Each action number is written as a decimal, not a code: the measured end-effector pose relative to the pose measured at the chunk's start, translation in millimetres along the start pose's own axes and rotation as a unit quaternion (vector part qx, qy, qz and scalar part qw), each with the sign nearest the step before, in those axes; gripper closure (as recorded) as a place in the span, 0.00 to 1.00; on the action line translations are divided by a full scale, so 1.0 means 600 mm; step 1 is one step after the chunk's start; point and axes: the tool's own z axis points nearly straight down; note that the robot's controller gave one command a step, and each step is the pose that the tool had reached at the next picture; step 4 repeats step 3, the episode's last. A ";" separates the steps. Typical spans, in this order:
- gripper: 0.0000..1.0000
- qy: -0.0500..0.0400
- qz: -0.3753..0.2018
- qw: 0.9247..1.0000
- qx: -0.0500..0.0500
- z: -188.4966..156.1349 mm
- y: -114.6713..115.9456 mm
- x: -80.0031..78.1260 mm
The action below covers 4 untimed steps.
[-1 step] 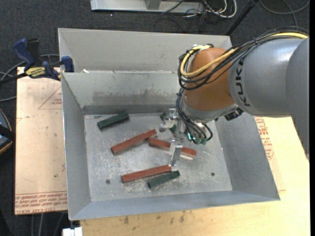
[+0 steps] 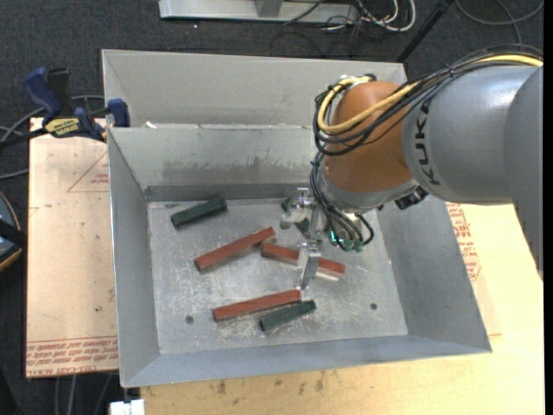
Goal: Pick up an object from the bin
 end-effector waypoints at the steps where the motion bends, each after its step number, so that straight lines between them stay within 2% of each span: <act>1: 1.00 -0.006 0.079 0.997 -0.001 0.100 -0.041 -0.004; 2: 1.00 -0.006 0.079 0.997 -0.001 0.100 -0.041 -0.004; 3: 1.00 -0.002 0.051 0.999 0.000 -0.218 0.006 -0.026; 4: 1.00 -0.002 0.051 0.999 0.000 -0.218 0.006 -0.026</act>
Offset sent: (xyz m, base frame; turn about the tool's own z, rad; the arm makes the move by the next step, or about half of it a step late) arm 0.0000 0.0000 0.0000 0.0000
